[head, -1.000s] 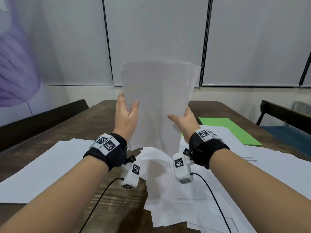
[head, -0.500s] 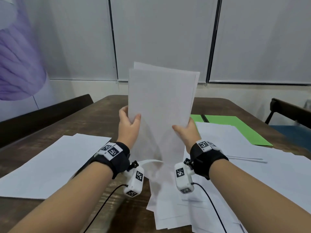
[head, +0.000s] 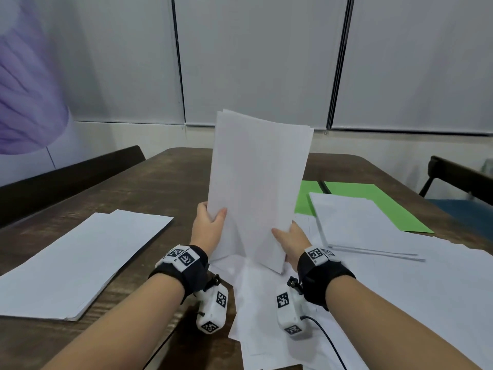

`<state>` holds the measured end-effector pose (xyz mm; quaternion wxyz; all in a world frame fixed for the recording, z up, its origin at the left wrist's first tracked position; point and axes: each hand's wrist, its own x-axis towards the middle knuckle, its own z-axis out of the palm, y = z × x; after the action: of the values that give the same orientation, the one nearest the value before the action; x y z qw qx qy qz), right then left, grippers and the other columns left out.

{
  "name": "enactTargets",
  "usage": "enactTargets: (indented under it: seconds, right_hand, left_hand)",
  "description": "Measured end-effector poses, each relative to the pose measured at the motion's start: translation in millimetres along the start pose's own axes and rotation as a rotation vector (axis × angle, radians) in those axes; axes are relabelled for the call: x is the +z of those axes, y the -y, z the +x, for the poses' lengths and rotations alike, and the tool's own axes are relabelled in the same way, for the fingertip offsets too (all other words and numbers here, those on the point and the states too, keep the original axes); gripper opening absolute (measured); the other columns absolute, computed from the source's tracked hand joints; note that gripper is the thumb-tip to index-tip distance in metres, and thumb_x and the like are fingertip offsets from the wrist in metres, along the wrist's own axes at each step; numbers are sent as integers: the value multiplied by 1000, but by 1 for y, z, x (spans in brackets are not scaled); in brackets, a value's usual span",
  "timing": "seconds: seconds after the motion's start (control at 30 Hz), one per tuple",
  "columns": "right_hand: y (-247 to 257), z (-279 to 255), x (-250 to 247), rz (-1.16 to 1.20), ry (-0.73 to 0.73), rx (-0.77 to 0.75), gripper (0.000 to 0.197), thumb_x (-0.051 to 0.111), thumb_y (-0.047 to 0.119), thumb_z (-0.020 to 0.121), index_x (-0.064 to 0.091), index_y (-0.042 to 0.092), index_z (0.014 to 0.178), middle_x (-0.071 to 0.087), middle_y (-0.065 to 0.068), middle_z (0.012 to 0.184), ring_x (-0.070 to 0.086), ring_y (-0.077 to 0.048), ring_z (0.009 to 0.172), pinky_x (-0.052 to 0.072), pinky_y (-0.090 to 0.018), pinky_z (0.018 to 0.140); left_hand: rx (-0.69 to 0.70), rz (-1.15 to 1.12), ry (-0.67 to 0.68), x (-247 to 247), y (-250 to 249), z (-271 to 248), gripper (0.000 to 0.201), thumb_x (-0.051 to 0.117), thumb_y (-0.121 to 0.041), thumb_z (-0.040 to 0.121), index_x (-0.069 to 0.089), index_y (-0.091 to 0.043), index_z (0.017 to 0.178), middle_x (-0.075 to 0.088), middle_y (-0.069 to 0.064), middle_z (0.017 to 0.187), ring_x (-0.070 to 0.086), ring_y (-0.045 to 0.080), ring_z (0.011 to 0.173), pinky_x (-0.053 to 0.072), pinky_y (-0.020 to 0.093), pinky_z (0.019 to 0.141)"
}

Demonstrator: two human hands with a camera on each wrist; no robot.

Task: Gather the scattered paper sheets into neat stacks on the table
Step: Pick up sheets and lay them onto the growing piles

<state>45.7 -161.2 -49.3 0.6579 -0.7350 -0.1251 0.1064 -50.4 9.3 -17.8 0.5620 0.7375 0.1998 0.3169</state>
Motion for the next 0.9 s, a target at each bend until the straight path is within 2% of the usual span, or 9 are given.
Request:
enactTargets:
  seconds: [0.1, 0.2, 0.33, 0.43, 0.53, 0.63, 0.7, 0.83, 0.9]
  right_hand:
    - [-6, -10, 1, -15, 3, 18, 37, 53, 19, 80, 54, 18, 117, 68, -6, 108, 65, -28, 100, 52, -50, 93]
    - [2, -21, 1, -17, -13, -3, 32, 51, 9, 90, 52, 18, 120, 67, -6, 111, 64, -27, 101, 51, -46, 94]
    - [11, -27, -2, -27, -2, -62, 38, 52, 2, 86, 56, 17, 121, 67, -5, 112, 63, -24, 104, 49, -42, 97]
    - [18, -30, -7, 16, 1, -109, 35, 59, -1, 82, 60, 20, 110, 69, -2, 104, 65, -21, 98, 53, -38, 91]
    - [29, -33, -14, 84, -20, -166, 27, 67, 4, 82, 59, 26, 96, 68, -2, 96, 66, -20, 87, 54, -38, 84]
    - [43, -32, -17, 161, -53, -200, 31, 77, 22, 78, 56, 22, 101, 67, -8, 106, 67, -23, 92, 55, -37, 75]
    - [57, -31, -20, 216, -80, -223, 34, 76, 21, 81, 53, 16, 104, 67, -10, 108, 66, -22, 91, 52, -31, 70]
    - [85, -36, -23, 301, -41, -278, 36, 72, 11, 84, 47, 14, 109, 68, -11, 106, 68, -23, 90, 55, -31, 75]
    - [94, -39, -20, 289, -37, -310, 39, 71, 6, 83, 47, 14, 112, 67, -10, 109, 67, -24, 97, 55, -35, 85]
  left_hand:
    - [-31, 11, 19, 2, 15, -6, 17, 50, -25, 98, 48, -18, 112, 59, 1, 113, 56, 22, 111, 44, 35, 98]
    - [-21, -49, -8, 2, 20, -13, 14, 49, -24, 98, 49, -21, 112, 60, -3, 111, 56, 19, 110, 43, 32, 95]
    - [3, -116, -30, -5, 14, -18, 20, 58, -34, 93, 55, -20, 108, 64, -5, 107, 60, 14, 103, 47, 34, 93]
    - [71, -131, -73, -13, 4, -14, 25, 63, -38, 89, 52, -19, 101, 63, 0, 99, 62, 18, 95, 51, 33, 83]
    - [126, -148, -90, -21, -12, -7, 27, 63, -45, 87, 49, -25, 98, 61, 6, 105, 61, 23, 100, 52, 39, 88]
    - [170, -186, -95, -26, -35, -5, 36, 65, -39, 87, 43, -20, 109, 60, 3, 111, 60, 18, 105, 50, 36, 92]
    - [209, -254, -73, -28, -53, -5, 42, 65, -32, 89, 37, -21, 118, 60, 0, 118, 61, 12, 107, 49, 39, 97]
    - [365, -244, -78, -34, -86, -4, 66, 66, -28, 88, 25, -22, 140, 51, -1, 131, 55, 7, 116, 44, 32, 104]
    - [433, -204, -92, -36, -100, -2, 77, 68, -31, 87, 20, -18, 146, 43, -3, 141, 45, 6, 127, 35, 30, 111]
